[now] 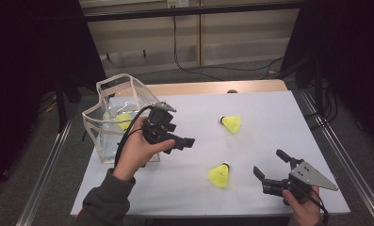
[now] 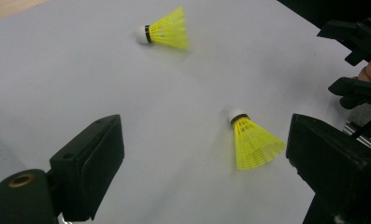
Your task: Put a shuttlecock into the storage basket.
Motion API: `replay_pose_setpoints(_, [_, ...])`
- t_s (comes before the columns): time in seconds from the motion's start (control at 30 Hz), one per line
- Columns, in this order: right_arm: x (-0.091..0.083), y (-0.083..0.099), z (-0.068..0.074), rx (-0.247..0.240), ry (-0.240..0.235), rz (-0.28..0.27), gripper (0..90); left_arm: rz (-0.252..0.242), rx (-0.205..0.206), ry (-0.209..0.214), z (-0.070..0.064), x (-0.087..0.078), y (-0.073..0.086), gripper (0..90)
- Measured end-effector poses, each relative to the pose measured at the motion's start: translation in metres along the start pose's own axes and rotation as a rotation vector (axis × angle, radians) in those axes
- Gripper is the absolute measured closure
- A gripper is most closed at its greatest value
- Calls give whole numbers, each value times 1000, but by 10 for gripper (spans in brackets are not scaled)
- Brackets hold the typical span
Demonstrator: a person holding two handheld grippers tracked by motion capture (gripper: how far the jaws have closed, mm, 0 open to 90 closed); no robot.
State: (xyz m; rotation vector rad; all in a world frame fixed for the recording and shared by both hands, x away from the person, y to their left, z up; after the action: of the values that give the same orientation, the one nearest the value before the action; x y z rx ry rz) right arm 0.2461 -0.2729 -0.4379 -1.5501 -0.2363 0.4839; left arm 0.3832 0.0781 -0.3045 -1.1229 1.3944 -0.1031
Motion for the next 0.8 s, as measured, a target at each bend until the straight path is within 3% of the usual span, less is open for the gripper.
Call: replay_pose_setpoints(0.8, [0, 0, 0, -5, -2, 2, 30, -7, 14, 15, -5, 12, 11, 116])
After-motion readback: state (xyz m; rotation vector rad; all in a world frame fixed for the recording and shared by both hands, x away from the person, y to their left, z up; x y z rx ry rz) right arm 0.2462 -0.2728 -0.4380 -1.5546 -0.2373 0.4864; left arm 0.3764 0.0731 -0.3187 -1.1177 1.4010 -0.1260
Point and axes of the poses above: each handheld gripper's, and its own axes: x roughly forward along the jaws, y roughly out of its underside, z roughly to its left, the point moved 1 cm from there along x, roughly forward along the jaws
